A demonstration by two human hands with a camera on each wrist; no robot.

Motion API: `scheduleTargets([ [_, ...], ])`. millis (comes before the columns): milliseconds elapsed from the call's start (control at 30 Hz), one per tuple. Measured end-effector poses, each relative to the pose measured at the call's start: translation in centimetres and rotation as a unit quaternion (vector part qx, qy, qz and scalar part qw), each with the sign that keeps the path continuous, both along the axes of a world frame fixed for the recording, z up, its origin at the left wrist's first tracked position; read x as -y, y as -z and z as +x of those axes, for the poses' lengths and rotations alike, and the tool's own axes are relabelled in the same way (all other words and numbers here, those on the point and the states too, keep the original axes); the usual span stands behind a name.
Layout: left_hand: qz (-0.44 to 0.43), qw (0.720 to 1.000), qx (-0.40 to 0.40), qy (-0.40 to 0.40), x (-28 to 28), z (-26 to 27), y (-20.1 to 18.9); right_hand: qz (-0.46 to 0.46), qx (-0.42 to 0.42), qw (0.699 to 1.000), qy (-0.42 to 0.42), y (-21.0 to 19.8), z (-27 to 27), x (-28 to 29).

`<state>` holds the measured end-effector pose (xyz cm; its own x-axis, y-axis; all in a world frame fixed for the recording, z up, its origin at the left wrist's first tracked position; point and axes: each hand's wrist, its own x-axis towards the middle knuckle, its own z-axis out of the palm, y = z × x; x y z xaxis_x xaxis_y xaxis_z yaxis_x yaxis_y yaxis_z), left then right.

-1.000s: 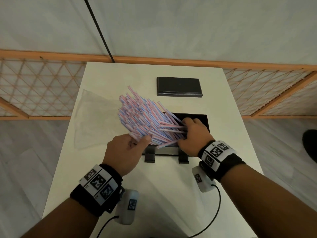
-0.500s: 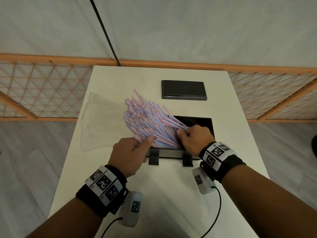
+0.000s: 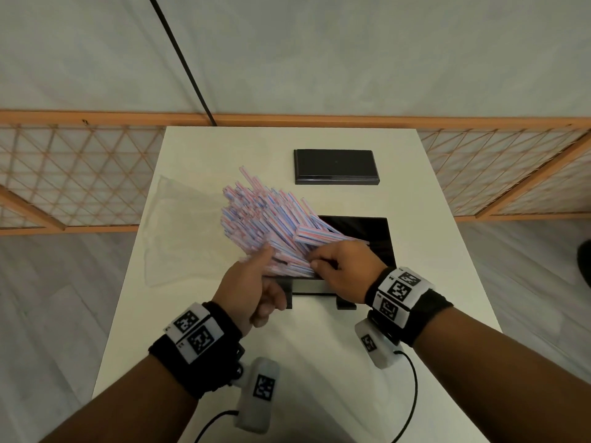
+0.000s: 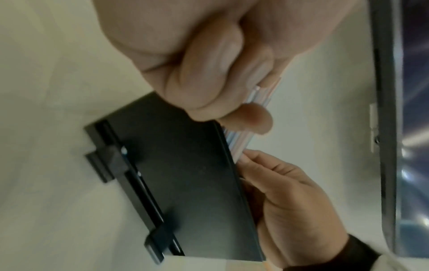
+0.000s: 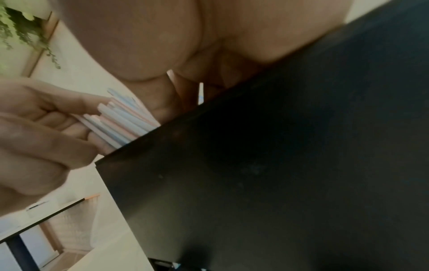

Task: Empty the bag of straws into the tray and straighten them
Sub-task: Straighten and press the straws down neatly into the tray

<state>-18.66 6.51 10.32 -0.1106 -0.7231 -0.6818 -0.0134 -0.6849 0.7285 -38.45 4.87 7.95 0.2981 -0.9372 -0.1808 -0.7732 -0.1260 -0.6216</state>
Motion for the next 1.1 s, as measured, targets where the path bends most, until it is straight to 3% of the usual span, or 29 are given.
scheduleTargets([
  [100, -0.019, 0.999, 0.016, 0.029, -0.3, -0.2, 0.1, -0.033, -0.009, 0.999, 0.036, 0.3, -0.2, -0.4],
  [200, -0.151, 0.972, 0.16, 0.077, -0.5, 0.6, -0.7, -0.033, -0.032, 0.996, 0.076, 0.8, -0.8, -0.9],
  [300, -0.273, 0.911, 0.308, 0.016, -0.6, 2.2, -1.7, 0.007, -0.024, 0.997, 0.074, 0.5, -1.2, -1.4],
  [367, -0.292, 0.895, 0.334, -0.044, -0.2, 3.2, -1.1, 0.041, -0.044, 0.997, 0.047, 0.3, -1.2, -1.5],
  [467, -0.261, 0.912, 0.305, -0.085, -0.1, 3.3, -0.2, 0.052, -0.081, 0.995, 0.015, 0.5, -0.8, -1.3],
  [600, -0.275, 0.911, 0.283, -0.125, -0.6, 2.9, -0.4, 0.041, -0.088, 0.995, 0.001, 0.5, -0.2, -1.0],
  [733, -0.237, 0.938, 0.182, -0.174, -0.1, 3.4, 0.2, 0.071, -0.132, 0.989, -0.014, 0.2, 0.1, -1.1],
  [833, -0.243, 0.95, 0.139, -0.137, 0.2, 3.2, 0.7, 0.076, -0.106, 0.991, -0.038, 0.0, 0.5, -1.0],
  [900, -0.248, 0.949, 0.158, -0.117, 0.2, 2.9, 1.0, 0.083, -0.08, 0.992, -0.044, -0.1, 0.4, -0.9],
  [1033, -0.215, 0.957, 0.147, -0.131, 0.3, 2.6, 1.1, 0.089, -0.163, 0.98, -0.074, 0.6, 0.5, -0.6],
  [1100, -0.197, 0.962, 0.137, -0.127, 0.4, 2.5, 1.1, 0.088, -0.156, 0.981, -0.08, 1.0, 0.8, -0.5],
])
